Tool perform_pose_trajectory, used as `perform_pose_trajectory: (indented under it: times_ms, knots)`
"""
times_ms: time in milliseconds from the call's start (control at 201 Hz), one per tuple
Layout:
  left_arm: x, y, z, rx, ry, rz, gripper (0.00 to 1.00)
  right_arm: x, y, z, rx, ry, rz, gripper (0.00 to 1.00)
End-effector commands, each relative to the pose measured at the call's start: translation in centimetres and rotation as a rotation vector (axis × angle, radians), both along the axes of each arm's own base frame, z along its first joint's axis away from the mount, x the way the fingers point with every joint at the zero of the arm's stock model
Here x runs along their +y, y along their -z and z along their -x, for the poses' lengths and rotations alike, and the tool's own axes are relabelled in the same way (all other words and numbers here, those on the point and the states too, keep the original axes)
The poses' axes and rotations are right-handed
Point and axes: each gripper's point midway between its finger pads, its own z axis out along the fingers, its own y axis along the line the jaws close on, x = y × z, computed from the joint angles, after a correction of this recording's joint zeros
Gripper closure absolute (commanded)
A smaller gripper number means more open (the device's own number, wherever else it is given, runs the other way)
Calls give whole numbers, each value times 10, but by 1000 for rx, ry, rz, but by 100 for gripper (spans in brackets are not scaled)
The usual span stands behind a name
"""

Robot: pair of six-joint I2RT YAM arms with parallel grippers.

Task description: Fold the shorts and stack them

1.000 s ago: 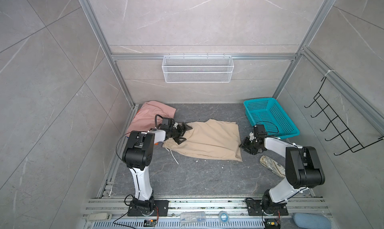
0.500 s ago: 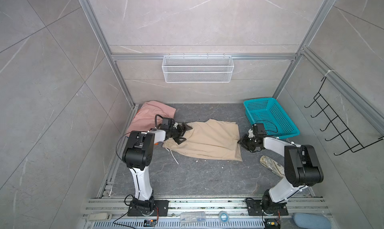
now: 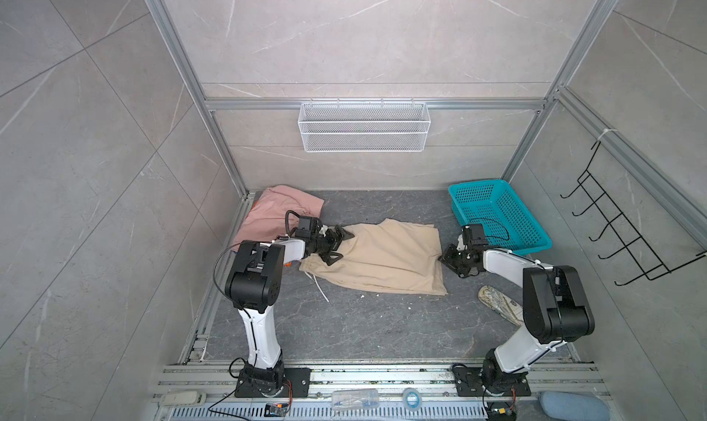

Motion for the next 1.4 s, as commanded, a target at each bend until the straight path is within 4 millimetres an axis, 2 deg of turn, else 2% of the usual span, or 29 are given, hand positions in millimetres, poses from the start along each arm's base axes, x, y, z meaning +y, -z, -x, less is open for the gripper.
perform_pose_trajectory:
  times_ms: [0, 154, 204, 259, 354, 408, 478, 538, 638, 727, 797, 857, 1016, 1146, 1220, 1280, 1400]
  knots:
    - [11, 18, 15, 73, -13, -60, 1, -23, -15, 3, 16, 7, 151, 58]
    - [10, 13, 11, 62, -15, -59, 0, -20, -58, 11, -63, -9, 168, 51]
    - [9, 7, 7, 51, -12, -54, 1, -7, -70, 13, -95, -40, 147, 48]
    - [9, -1, 4, 37, -7, -53, 1, 17, -76, 16, -114, -90, 94, 46]
    - [8, -20, -2, 3, -3, -57, 1, 67, -70, 23, -111, -175, -25, 40]
    - [10, -32, -5, -15, -6, -54, 1, 89, -62, 26, -105, -205, -77, 38]
    - [15, -45, -5, -32, -5, -61, 1, 109, -48, 30, -81, -227, -145, 36]
    - [27, -53, -1, -38, -4, -86, 0, 117, -31, 35, -35, -239, -179, 33]
    - [50, -52, 11, -19, -10, -131, 1, 112, -2, 45, 34, -247, -151, 27]
    - [54, -42, 24, 5, 5, -145, 1, 98, 17, 52, 77, -242, -102, 16]
    - [47, -30, 33, 37, 16, -134, 1, 86, 25, 54, 95, -224, -82, 6]
    - [41, -20, 40, 56, 28, -133, 1, 74, 29, 56, 112, -211, -72, 1]
    - [22, 3, 57, 95, 56, -146, 1, 39, 33, 62, 142, -169, -50, 1]
    - [-2, 14, 73, 115, 103, -152, 1, 26, 24, 59, 130, -175, -27, 1]
    - [-7, 6, 75, 95, 116, -150, 1, 27, 14, 54, 115, -195, -22, 1]
    - [-4, -12, 71, 47, 118, -166, 1, 28, 6, 50, 95, -208, -20, 1]
    - [21, -55, 63, -112, 156, -372, 1, 29, -12, 45, 48, -231, -1, 0]
